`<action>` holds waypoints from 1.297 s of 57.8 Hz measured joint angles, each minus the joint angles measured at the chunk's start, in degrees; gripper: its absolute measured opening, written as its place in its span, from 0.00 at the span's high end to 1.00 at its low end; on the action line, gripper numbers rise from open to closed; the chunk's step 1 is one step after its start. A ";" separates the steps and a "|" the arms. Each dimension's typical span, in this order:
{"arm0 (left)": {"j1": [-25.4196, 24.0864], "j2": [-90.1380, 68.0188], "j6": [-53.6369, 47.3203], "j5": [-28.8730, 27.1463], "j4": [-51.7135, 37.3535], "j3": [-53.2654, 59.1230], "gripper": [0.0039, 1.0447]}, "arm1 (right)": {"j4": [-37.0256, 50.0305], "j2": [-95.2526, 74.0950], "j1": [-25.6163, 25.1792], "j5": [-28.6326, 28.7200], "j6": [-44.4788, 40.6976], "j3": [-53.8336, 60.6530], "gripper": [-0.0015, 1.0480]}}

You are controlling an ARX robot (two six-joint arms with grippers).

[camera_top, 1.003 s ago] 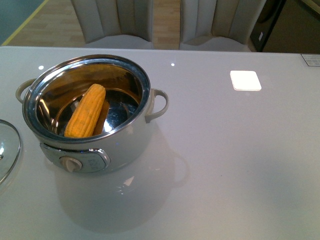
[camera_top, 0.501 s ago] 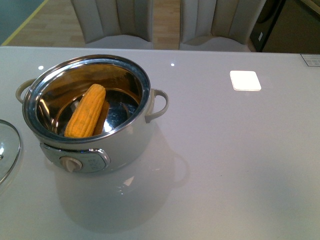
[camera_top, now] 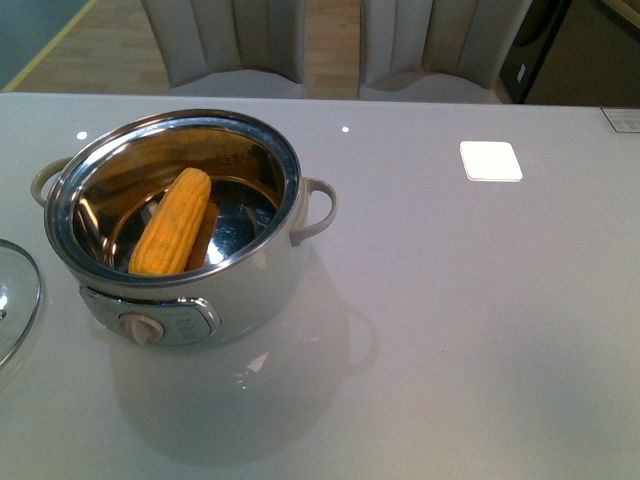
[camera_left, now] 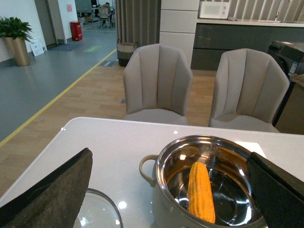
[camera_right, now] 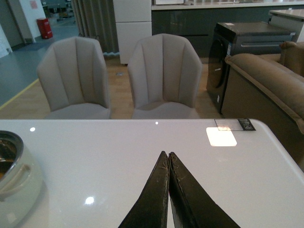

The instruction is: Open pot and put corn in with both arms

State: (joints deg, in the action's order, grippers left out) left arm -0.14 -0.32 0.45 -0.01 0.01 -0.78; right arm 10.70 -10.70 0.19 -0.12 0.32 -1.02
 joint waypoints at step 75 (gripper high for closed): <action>0.00 0.00 0.00 0.00 0.02 0.00 0.07 | -10.62 10.36 0.00 0.02 -0.04 -0.02 0.09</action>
State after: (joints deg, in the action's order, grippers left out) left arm -0.14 -0.32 0.45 -0.01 0.03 -0.78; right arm 0.08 -0.34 0.19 -0.10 0.27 -1.04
